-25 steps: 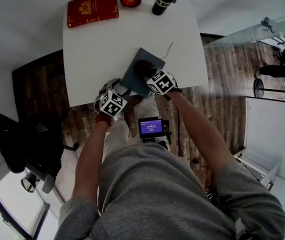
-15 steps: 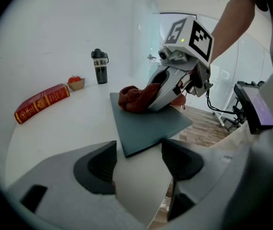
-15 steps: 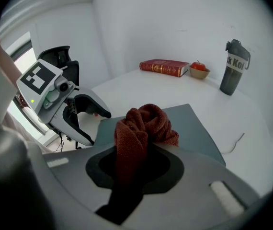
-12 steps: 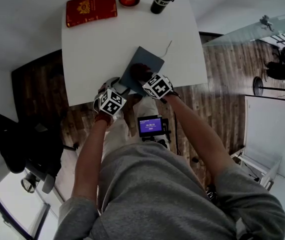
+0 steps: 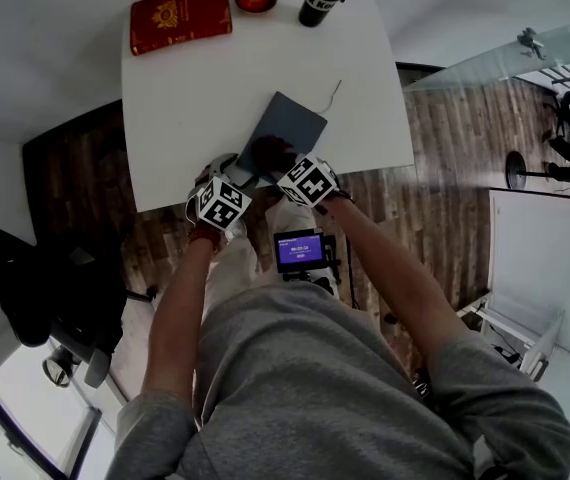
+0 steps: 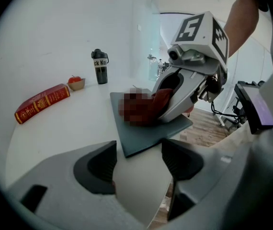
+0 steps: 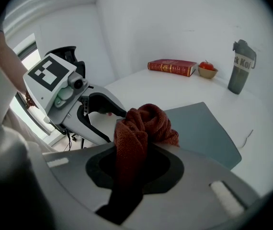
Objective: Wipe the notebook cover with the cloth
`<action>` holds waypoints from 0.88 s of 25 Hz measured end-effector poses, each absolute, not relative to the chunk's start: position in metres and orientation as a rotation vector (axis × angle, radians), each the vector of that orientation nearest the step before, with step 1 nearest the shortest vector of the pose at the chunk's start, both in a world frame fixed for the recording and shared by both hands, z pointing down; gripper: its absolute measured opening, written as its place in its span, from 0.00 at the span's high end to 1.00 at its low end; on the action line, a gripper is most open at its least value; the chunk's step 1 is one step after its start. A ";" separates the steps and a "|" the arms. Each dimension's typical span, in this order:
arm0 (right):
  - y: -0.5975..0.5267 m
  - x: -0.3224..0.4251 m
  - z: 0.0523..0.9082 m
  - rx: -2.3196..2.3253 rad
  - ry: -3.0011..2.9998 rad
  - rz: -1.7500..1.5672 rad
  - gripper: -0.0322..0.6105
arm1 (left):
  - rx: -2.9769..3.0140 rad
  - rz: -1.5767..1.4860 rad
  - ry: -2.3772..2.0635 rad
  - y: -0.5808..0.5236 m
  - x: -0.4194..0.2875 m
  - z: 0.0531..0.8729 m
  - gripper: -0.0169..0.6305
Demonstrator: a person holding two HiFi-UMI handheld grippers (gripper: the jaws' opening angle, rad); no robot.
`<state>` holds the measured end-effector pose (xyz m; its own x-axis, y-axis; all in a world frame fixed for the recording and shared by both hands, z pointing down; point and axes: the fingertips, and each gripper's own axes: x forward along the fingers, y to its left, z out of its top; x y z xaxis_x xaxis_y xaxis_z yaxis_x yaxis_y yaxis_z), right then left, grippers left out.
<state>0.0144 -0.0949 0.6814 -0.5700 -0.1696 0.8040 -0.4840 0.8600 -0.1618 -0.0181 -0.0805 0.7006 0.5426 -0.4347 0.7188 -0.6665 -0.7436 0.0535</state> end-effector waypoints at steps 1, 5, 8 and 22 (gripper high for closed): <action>-0.094 0.013 0.681 0.472 -2.171 0.471 0.83 | 2.461 1.016 -0.909 -0.081 -0.018 0.701 0.53; -0.088 0.009 0.681 0.447 -2.177 0.489 0.83 | 2.456 1.016 -0.910 -0.081 -0.018 0.701 0.53; -0.081 0.006 0.681 0.428 -2.184 0.483 0.83 | 2.457 1.014 -0.910 -0.081 -0.018 0.702 0.53; -0.058 -0.006 0.682 0.310 -2.194 0.517 0.83 | 2.453 1.015 -0.906 -0.082 -0.018 0.703 0.53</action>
